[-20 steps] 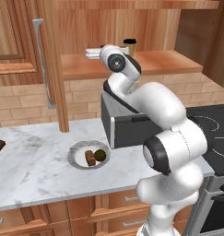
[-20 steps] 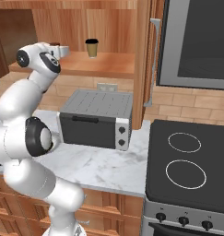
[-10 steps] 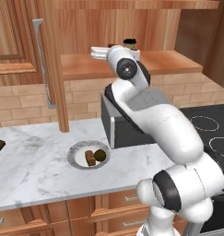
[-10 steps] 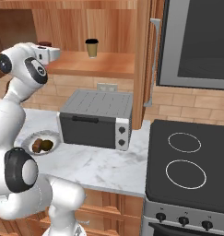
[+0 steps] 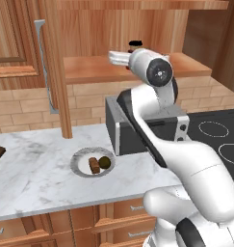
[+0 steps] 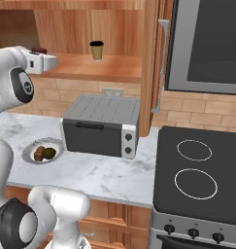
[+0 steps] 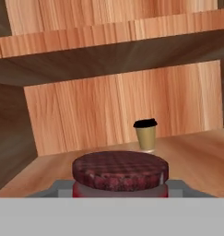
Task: Pick the avocado and bread from the counter and place them on the plate. Then pick the jam from the cabinet and place it next to the plate. Lastly close the cabinet door.
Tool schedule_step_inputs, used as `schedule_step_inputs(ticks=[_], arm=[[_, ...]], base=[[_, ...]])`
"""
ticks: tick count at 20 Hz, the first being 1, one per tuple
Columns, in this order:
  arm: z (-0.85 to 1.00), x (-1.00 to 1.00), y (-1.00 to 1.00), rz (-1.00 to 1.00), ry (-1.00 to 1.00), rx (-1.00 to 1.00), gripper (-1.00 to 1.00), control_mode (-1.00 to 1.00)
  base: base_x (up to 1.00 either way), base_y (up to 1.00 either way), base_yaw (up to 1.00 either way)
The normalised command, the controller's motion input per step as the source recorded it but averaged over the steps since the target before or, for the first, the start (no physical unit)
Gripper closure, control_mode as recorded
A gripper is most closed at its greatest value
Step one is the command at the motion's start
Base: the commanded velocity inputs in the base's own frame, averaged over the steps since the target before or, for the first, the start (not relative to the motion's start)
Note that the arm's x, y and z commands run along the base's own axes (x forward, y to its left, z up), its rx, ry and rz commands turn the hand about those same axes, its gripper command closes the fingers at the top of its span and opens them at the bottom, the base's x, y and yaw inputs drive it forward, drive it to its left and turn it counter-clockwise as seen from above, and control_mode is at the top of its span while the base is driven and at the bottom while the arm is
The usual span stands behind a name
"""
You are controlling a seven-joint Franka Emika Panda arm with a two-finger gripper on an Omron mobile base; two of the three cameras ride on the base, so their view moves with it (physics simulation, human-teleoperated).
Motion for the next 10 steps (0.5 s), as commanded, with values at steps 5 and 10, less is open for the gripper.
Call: schedule_step_inputs(ticks=[5,10], arm=[[0.00,-1.00,-0.03,0.03,0.20,-0.01,1.00,-1.00],[-0.13,-0.92,0.01,0.10,0.21,-0.05,1.00,-1.00]], base=[[0.00,0.00,0.00],[0.00,0.00,0.00]])
